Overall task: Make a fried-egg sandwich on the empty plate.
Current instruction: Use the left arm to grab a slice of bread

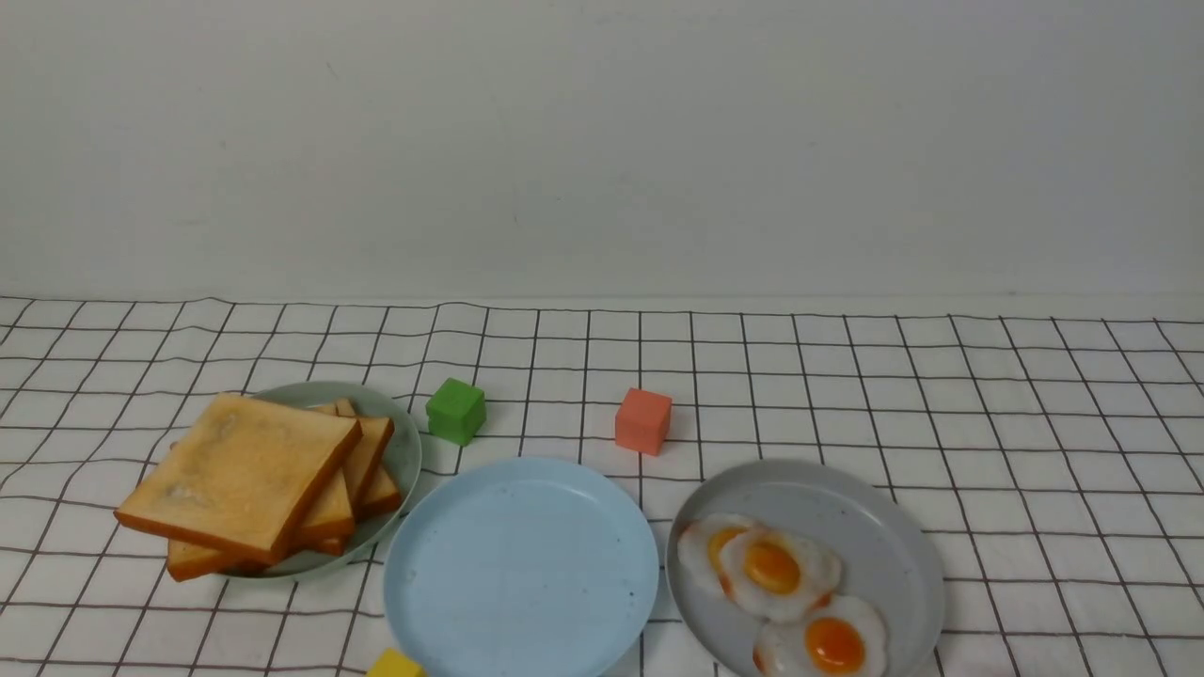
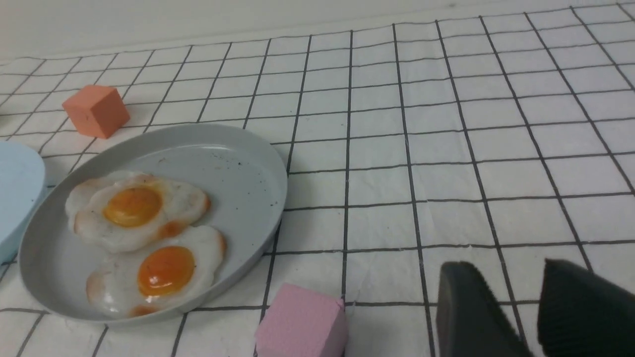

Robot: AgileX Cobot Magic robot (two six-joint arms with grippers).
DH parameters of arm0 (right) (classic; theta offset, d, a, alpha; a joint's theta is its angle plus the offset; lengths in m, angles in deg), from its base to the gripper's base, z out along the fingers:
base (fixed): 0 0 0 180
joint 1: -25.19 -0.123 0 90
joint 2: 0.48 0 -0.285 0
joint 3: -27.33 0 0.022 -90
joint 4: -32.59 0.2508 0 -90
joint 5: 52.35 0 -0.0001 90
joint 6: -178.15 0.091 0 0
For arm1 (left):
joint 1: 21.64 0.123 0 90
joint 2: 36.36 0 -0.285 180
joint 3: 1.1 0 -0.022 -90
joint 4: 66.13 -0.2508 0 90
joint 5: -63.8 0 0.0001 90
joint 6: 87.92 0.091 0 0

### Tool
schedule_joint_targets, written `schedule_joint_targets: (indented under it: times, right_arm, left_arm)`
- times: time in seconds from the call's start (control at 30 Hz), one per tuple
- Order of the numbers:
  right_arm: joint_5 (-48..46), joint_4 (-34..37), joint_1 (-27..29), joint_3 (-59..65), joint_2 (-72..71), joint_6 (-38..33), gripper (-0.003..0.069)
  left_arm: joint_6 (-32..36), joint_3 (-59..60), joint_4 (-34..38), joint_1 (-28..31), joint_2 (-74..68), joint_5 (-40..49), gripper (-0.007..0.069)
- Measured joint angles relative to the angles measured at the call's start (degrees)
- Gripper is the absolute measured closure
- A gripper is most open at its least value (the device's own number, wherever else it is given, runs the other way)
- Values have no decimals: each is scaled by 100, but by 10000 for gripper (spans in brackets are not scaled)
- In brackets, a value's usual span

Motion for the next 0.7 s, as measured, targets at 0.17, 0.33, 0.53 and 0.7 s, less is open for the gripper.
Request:
schedule_joint_targets:
  times: [0.17,0.33,0.53,0.7]
  right_arm:
    - [877,0,0,56,0,0,418]
    - [2195,0,0,56,0,0,418]
    - [3411,0,0,56,0,0,418]
    - [4048,0,0,56,0,46,418]
  left_arm:
    - [0,0,18,0,0,-920,387]
    - [-14,0,18,0,0,-2282,387]
    - [-20,0,18,0,0,-3076,387]
    - [-32,0,18,0,0,-3126,387]
